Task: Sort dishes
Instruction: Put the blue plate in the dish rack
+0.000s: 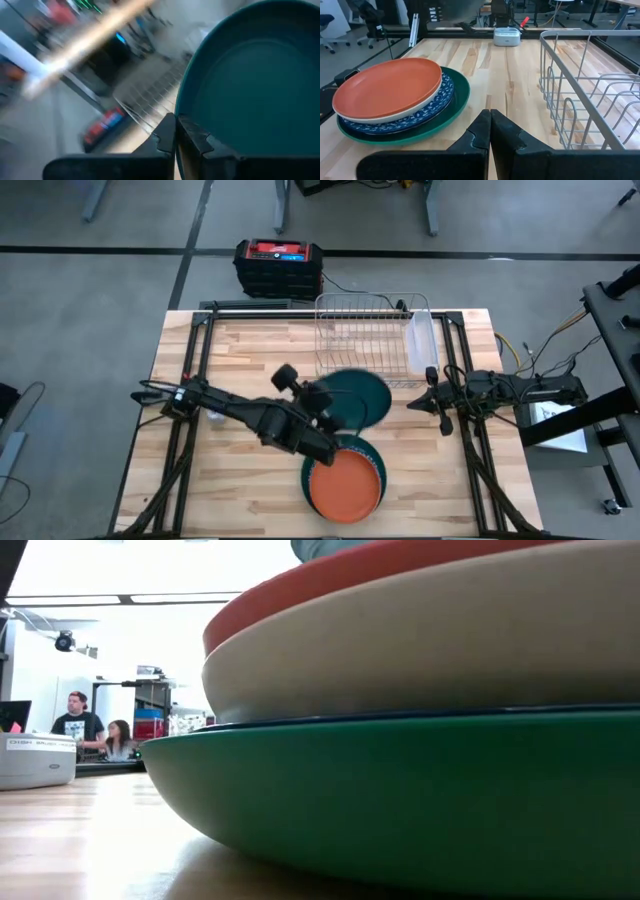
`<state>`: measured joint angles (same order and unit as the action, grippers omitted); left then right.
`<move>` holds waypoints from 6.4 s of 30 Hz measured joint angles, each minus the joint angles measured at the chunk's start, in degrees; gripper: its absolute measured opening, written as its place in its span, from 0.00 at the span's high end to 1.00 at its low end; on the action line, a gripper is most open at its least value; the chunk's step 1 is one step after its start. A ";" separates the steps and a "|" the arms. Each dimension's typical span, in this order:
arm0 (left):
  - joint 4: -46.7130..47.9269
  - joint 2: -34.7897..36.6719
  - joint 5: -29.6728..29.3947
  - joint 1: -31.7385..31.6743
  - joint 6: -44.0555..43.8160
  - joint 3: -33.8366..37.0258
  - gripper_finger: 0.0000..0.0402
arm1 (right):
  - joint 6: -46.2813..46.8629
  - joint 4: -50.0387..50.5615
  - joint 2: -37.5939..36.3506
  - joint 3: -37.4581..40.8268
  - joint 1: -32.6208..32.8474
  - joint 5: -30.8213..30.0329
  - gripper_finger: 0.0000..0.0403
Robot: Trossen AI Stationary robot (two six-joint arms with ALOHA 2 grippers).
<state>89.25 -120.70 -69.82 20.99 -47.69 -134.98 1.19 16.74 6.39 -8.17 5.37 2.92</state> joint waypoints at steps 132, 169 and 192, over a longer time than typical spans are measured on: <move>-59.07 -11.99 20.23 -42.76 95.83 0.87 1.00 | 2.33 2.38 0.07 -6.49 -0.02 -21.05 1.00; -47.23 -12.37 25.39 -43.49 83.78 0.87 1.00 | 1.56 2.51 0.08 -6.37 -0.01 -21.02 1.00; -46.57 -15.34 24.91 -43.47 80.62 0.87 0.98 | 1.58 2.53 0.09 -6.27 -0.02 -20.98 1.00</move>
<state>42.68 -136.05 -44.91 -22.48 32.92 -134.10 2.76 19.27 6.48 -14.44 5.34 -18.06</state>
